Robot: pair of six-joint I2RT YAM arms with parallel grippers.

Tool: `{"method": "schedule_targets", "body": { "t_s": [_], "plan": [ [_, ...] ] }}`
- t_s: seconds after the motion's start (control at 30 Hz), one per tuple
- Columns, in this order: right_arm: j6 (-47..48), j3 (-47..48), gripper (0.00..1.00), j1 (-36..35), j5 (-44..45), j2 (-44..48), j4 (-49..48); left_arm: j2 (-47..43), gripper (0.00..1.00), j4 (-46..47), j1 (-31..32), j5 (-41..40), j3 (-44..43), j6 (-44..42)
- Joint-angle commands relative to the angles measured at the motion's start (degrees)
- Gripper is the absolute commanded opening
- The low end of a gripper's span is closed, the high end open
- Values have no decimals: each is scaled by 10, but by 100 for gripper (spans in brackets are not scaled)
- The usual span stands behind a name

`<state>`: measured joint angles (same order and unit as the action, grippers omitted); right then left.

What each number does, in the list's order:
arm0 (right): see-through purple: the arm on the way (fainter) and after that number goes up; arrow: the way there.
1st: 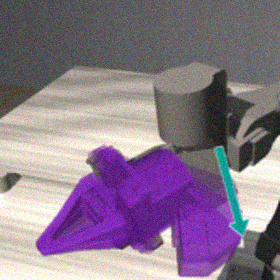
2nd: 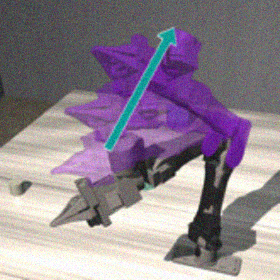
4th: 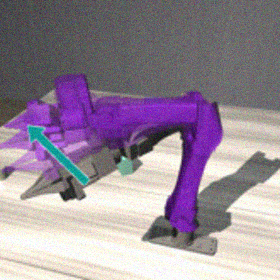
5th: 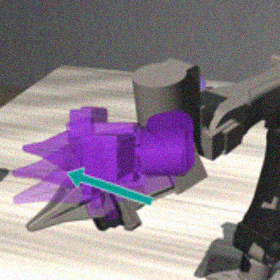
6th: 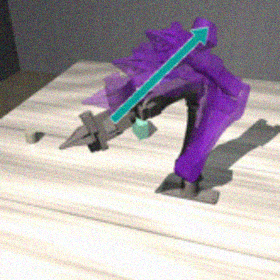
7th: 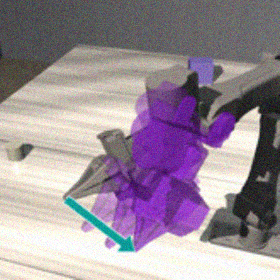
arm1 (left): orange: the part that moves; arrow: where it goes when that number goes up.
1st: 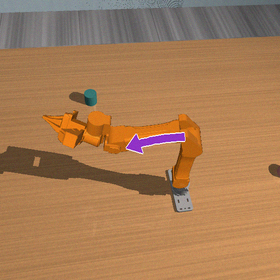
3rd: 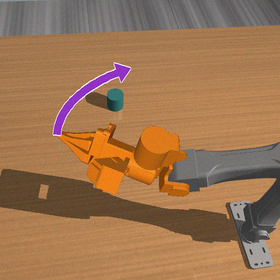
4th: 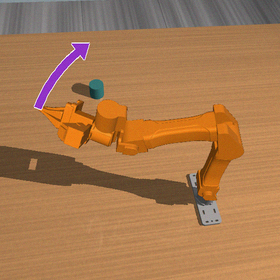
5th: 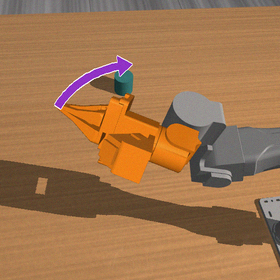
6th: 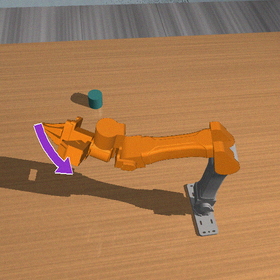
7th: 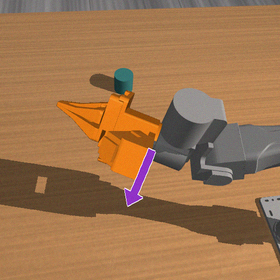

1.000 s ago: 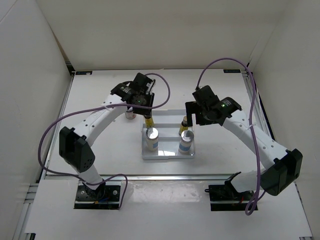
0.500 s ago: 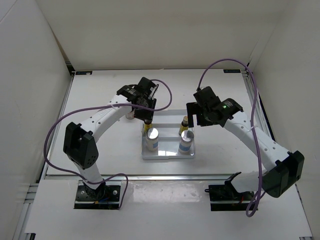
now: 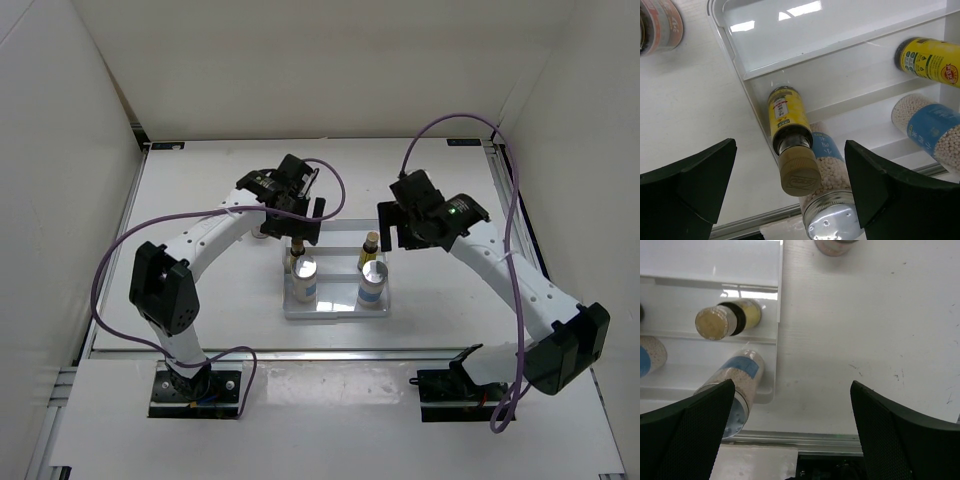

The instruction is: Organize the condiment bottles

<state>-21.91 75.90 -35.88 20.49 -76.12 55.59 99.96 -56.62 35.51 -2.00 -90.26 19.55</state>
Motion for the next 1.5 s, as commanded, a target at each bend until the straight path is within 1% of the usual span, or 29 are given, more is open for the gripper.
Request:
{"method": "schedule_targets", "body": {
  "t_s": [0.0,0.1,0.2,0.23,0.3,0.33,0.4,0.47,0.5,0.57,0.6,0.7,0.9,1.0,1.07,1.13,1.17,1.2,1.23,1.4,1.43,1.47],
  "plan": [
    [9,55,99,25,24,-2,3,-35,100,3,4,-19,-28,0],
    [24,79,99,60,19,-30,-16,-61,100,-9,4,-52,-53,-6],
    [38,99,99,96,13,-68,-37,-93,100,-9,-7,-108,-58,-12],
    [38,105,99,114,7,-93,-44,-101,100,-9,-22,-118,-58,-12],
    [32,122,99,128,7,-121,-50,-114,100,-9,-46,-133,-51,-19],
    [27,129,99,134,17,-151,-50,-127,100,-9,-69,-143,-41,-19],
    [15,147,99,139,37,-183,-57,-137,100,-3,-92,-163,-17,-33],
    [5,166,99,145,60,-235,-57,-146,100,4,-126,-163,13,-40],
    [5,190,99,150,61,-274,-57,-153,100,4,-137,-163,22,-40],
    [5,217,99,156,54,-311,-50,-159,100,10,-161,-163,41,-45],
    [5,228,99,161,46,-342,-50,-168,100,19,-166,-163,65,-45],
    [-1,258,99,174,38,-388,-50,-193,100,55,-174,-163,119,-45],
    [12,263,99,198,-31,-441,-60,-246,100,113,-179,-194,215,-45],
    [19,258,99,203,-38,-453,-65,-277,100,132,-179,-194,256,-45],
    [19,253,97,203,-43,-460,-66,-289,100,143,-179,-194,274,-40],
    [19,253,90,203,-43,-466,-71,-303,100,150,-179,-194,299,-40],
    [24,253,86,203,-43,-471,-71,-303,100,156,-179,-194,306,-35],
    [24,253,80,203,-43,-471,-71,-308,100,156,-179,-194,313,-35],
    [24,253,77,203,-43,-471,-71,-308,100,162,-179,-194,321,-35],
    [24,253,57,203,-43,-460,-71,-294,100,173,-179,-188,321,-35],
    [24,253,51,203,-43,-460,-71,-294,100,179,-179,-188,321,-35],
    [24,253,48,203,-43,-454,-71,-294,100,179,-179,-188,321,-35]
  ]
}}
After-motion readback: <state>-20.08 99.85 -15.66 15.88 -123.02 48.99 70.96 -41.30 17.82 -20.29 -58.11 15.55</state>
